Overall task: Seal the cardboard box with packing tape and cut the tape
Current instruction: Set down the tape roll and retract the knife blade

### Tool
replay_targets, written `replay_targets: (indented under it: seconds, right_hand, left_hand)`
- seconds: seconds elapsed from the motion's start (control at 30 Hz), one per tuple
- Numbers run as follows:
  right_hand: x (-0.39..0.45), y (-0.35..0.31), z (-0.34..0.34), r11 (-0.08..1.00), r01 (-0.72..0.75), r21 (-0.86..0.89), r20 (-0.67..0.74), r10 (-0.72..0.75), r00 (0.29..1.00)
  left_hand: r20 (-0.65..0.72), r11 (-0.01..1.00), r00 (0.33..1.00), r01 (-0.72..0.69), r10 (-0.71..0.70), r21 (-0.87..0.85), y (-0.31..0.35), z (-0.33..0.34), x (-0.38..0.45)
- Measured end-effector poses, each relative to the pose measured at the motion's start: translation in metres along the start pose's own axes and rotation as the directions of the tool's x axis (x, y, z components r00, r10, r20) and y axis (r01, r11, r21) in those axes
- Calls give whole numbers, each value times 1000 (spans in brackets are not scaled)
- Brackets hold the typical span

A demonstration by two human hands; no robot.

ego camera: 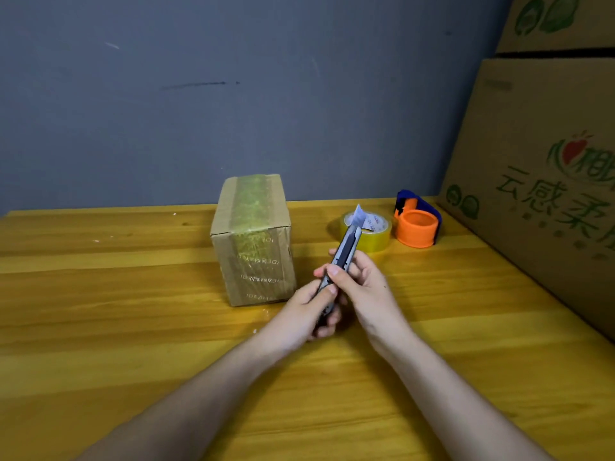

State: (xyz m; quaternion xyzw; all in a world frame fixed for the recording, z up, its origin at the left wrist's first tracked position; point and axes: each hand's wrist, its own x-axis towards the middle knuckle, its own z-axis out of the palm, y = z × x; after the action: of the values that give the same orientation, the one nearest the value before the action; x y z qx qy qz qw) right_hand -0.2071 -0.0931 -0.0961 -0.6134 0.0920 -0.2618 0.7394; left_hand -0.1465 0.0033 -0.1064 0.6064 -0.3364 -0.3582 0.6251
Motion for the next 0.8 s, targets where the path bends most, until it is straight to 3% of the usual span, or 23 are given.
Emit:
replay_targets:
  seconds: [0.13,0.23,0.33,0.47,0.6,0.8]
  right_hand:
    - [1,-1,-6,999,8,-43,98,-4,995]
    - [3,1,-7,999,21,-43,32,-20,999]
    - [3,3,-9,999,25,-43,-53,-27,998]
    - [-3,3,-6,997,-16,-71,0,16,1000]
    - [-3,7,-4,998,-25,-50,29,26,999]
    - [-4,8,-3,991,-34,-127,20,36,999]
  left_hand:
    - [108,986,992,81,-65,-148,0,-9,-2]
    - [62,971,996,74,-61,-226,1,-7,-1]
    - [-48,991,995,87,-92,-100,3,-1,0]
    - [-103,985,994,46,-29,164,1,-1,0]
    - [-62,994,997,57,-51,91,1,-6,-1]
    - [-65,991,997,47,-39,125,-2,-4,0]
